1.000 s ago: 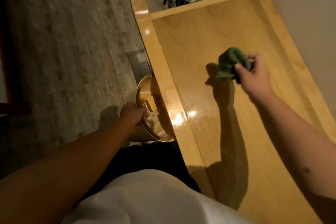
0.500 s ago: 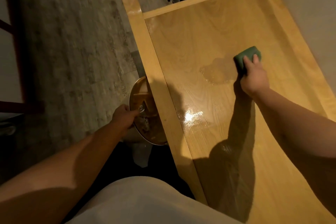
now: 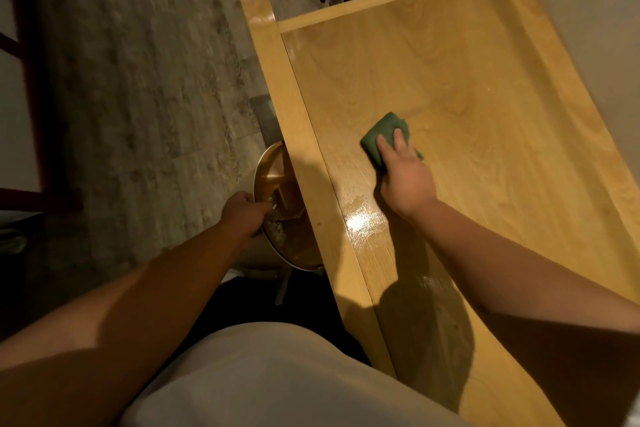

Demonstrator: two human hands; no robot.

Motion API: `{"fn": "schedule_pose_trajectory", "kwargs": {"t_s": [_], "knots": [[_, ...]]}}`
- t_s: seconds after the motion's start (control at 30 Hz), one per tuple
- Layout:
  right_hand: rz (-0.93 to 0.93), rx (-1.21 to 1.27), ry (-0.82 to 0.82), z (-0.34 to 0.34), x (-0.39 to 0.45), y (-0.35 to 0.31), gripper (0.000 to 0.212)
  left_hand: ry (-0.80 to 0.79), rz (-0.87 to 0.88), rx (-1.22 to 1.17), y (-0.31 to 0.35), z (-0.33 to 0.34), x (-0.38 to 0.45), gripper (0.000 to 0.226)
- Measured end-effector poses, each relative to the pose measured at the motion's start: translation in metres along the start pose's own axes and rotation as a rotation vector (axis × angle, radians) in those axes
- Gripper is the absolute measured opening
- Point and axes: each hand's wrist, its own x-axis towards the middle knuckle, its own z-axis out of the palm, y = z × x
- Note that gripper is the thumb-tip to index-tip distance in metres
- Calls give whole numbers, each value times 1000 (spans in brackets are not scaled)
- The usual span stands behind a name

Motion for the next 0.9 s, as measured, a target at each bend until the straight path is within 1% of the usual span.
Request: {"fn": "schedule_pose_trajectory", "kwargs": {"t_s": [0.17, 0.3, 0.33, 0.43, 0.47, 0.53, 0.57, 0.67, 0.77, 0.83, 0.9], "knots": [[-153, -14, -58, 25, -22, -41, 82, 1, 11, 17, 0, 0, 0, 25], [-213, 2, -106, 40, -32, -70, 88, -2, 31, 54, 3, 0, -4, 22], [-225, 43, -105, 44, -35, -76, 84, -6, 36, 61, 4, -1, -5, 23], [-275, 203, -62, 54, -46, -98, 58, -27, 44, 67, 5, -4, -7, 30], [-315, 213, -65, 59, -49, -105, 55, -32, 45, 54, 5, -5, -8, 31], [-394, 152, -107, 71, -53, -119, 56, -36, 40, 15, 3, -10, -8, 26], [-401, 121, -124, 76, -53, -123, 55, -38, 32, -8, 2, -13, -8, 23], [-399, 76, -110, 86, -49, -134, 48, -39, 18, -68, 0, -23, -6, 26], [-378, 85, -132, 93, -51, -146, 33, -35, 32, -77, 1, -25, -6, 23], [-272, 200, -156, 92, -53, -150, 30, -31, 37, -57, 3, -24, -5, 22], [-125, 384, -151, 85, -53, -151, 27, -32, 41, -37, 4, -25, -4, 22]]}}
